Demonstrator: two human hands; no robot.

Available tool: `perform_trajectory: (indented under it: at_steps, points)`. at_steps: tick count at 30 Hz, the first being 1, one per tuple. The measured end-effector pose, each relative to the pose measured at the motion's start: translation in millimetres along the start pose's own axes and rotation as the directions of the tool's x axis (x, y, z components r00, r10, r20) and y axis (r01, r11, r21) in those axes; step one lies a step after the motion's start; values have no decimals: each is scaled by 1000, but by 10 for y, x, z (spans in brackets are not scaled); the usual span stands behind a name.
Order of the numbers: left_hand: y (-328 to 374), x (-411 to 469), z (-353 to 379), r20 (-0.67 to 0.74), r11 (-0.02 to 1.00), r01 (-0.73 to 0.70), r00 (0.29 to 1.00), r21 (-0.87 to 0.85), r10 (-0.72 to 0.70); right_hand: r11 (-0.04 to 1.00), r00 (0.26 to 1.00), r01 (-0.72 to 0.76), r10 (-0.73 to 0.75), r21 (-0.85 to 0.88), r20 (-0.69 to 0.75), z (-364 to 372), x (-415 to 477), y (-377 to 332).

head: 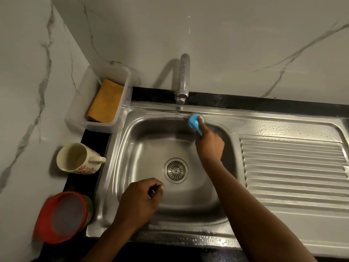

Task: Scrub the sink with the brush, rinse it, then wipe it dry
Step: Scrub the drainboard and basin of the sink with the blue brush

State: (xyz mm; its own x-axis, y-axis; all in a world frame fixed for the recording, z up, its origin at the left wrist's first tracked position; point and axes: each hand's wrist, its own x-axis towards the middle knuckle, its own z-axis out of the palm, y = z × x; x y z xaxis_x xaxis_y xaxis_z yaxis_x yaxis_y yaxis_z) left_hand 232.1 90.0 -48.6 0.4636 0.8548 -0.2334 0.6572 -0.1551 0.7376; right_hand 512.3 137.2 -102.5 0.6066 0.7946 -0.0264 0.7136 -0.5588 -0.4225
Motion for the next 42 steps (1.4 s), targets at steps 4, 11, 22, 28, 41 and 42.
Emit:
perform_trajectory:
  at_steps: [4, 11, 22, 28, 41, 42]
  points:
    - [-43, -18, -46, -16, 999, 17, 1000, 36, -17, 970, 971, 221, -208, -106, 121, 209, 138, -579]
    - [-37, -55, -44, -19, 998, 40, 999, 51, -39, 866, 885, 459, -427, -199, 185, 262, 275, -642]
    - [-83, -86, -96, -25, 999, 41, 999, -5, -41, 986, 994, -81, 91, 144, -62, -4, 32, -151]
    - [-104, -109, -151, -70, 996, 86, 994, 10, -85, 981, 981, 105, -129, 164, 142, 367, 108, -1234]
    - [-145, -156, -175, -100, 996, 87, 991, -31, -90, 982, 982, 172, -165, -82, 88, 71, 269, -759]
    - [-161, -165, -175, -100, 995, 89, 991, -34, -92, 988, 989, 133, -127, -84, 75, 29, 238, -614]
